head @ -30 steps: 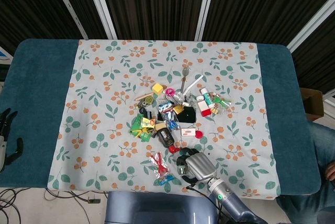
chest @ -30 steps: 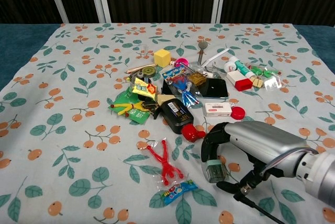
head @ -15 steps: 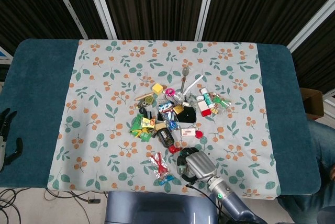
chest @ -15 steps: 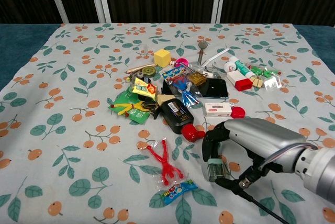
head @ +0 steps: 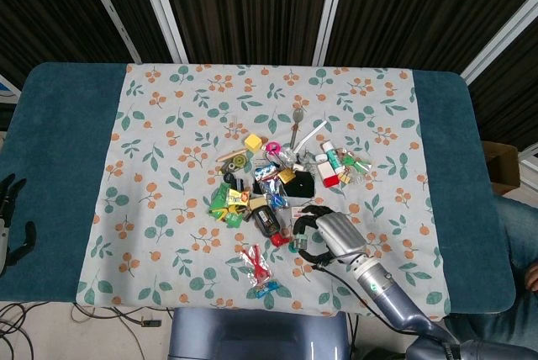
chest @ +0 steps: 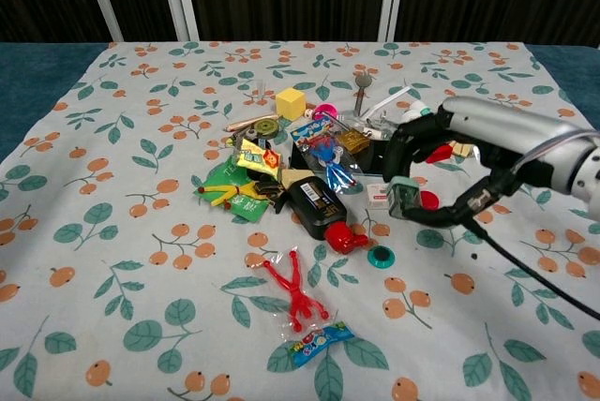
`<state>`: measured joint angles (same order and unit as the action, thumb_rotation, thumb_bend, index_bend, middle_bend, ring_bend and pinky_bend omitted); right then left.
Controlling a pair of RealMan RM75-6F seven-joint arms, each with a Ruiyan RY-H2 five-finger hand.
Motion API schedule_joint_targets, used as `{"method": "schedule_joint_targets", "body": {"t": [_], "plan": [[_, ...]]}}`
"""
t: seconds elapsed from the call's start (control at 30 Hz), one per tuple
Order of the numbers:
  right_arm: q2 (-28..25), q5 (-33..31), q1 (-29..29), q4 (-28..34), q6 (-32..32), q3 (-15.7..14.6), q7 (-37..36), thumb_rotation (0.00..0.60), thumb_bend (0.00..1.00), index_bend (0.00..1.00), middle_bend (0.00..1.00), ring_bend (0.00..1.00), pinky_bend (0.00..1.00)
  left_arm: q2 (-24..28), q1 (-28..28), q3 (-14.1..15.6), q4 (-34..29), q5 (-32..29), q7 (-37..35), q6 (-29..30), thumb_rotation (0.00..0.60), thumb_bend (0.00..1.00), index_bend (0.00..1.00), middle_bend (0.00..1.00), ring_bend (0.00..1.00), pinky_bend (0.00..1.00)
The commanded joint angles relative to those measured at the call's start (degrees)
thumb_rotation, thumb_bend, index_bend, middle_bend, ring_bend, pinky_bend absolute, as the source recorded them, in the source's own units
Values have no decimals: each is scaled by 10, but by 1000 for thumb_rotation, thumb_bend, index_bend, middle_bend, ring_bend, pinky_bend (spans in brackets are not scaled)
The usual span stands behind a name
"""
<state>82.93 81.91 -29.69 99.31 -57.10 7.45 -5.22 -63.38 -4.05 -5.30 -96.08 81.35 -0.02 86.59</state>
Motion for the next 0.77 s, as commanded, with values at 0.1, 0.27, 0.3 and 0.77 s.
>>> {"method": "schedule_joint_targets", "body": {"t": [0.1, 0.27, 0.3, 0.77], "plan": [[-91, 35, -25, 34, 36, 43, -301, 600, 388, 504, 509, 226, 229, -1, 1, 0, 2, 2, -1, 3, 600, 562, 62, 0, 0, 94], [-131, 101, -38, 6, 6, 50, -504, 600, 387, 503, 508, 226, 229, -2, 2, 1, 3, 3, 1, 4, 600, 563, 62, 0, 0, 95], [-137, 112, -39, 1, -5, 51, -541, 600, 387, 503, 508, 226, 229, -2, 2, 1, 3, 3, 1, 4, 600, 563, 62, 0, 0, 95], [-174, 151, -35, -81, -150, 43, -910, 600, 387, 503, 508, 228, 229, -1, 4, 1, 3, 4, -2, 7, 600, 563, 62, 0, 0, 94]]}}
